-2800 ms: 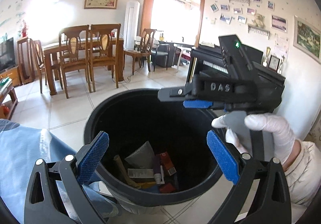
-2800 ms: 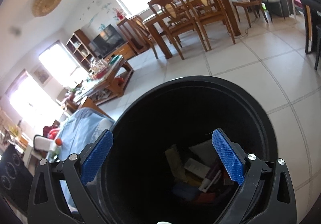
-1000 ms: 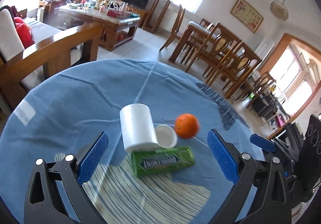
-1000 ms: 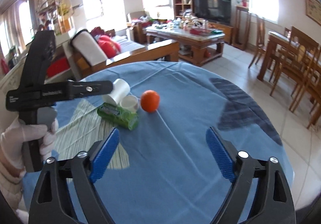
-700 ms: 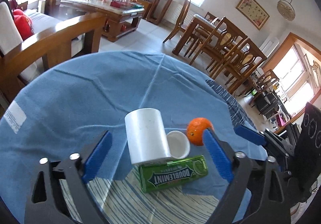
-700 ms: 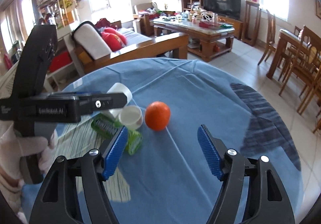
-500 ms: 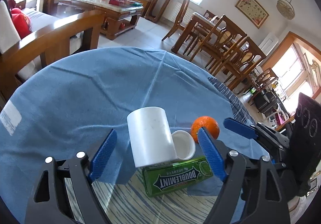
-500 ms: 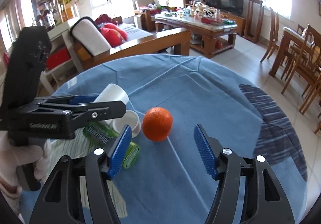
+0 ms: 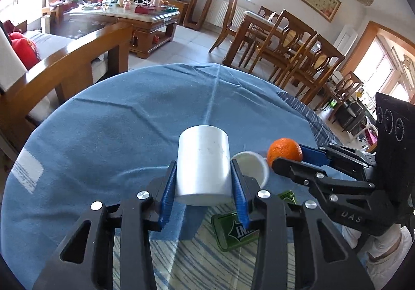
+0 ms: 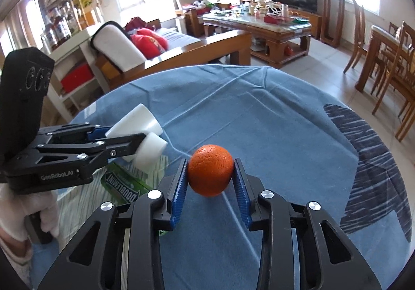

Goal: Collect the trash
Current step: 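Grasp the white cup with the left tool while the right tool grasps the orange, then carry the white cup and orange over the black bin, then open both tools to drop the cup and orange into the bin, then move both tools back over the table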

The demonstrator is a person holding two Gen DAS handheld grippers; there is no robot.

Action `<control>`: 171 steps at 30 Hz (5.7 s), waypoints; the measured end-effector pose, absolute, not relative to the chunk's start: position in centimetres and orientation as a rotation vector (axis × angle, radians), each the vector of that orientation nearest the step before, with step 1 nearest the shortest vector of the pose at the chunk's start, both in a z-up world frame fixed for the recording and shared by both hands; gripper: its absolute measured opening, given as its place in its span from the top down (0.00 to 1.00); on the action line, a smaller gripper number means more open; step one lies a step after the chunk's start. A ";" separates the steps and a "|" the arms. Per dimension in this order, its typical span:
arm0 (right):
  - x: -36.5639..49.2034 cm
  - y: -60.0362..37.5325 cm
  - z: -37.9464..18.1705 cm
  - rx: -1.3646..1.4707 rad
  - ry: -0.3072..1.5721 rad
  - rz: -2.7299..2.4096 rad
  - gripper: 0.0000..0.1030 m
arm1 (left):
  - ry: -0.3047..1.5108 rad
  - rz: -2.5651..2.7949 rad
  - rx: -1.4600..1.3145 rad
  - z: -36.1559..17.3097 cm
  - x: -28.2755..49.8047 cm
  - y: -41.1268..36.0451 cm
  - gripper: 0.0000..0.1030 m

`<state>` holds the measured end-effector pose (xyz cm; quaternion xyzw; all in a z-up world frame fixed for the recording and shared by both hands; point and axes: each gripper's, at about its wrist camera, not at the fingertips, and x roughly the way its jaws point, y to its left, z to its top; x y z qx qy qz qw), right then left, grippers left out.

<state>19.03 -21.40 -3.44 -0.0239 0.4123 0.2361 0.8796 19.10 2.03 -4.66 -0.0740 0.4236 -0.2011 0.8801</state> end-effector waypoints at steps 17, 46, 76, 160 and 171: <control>15.2 -24.0 -1.1 0.061 0.799 0.492 0.67 | 0.708 -0.520 -0.219 -0.9 16.1 1.9 0.62; -12.0 -60.4 2.6 0.463 0.573 0.088 0.67 | 0.684 -1.109 0.034 0.0 -2.4 -29.7 0.62; -18.2 -72.0 -1.7 0.692 0.568 -0.040 0.67 | 0.833 -1.225 0.257 -7.5 -5.6 -43.6 0.61; 2.8 -37.9 2.8 0.192 0.774 0.357 0.05 | 0.735 -0.890 0.128 -1.7 8.8 -4.6 0.05; 9.0 -30.9 0.6 0.111 0.831 0.466 0.05 | 0.803 -0.873 0.221 -3.3 14.4 -3.5 0.05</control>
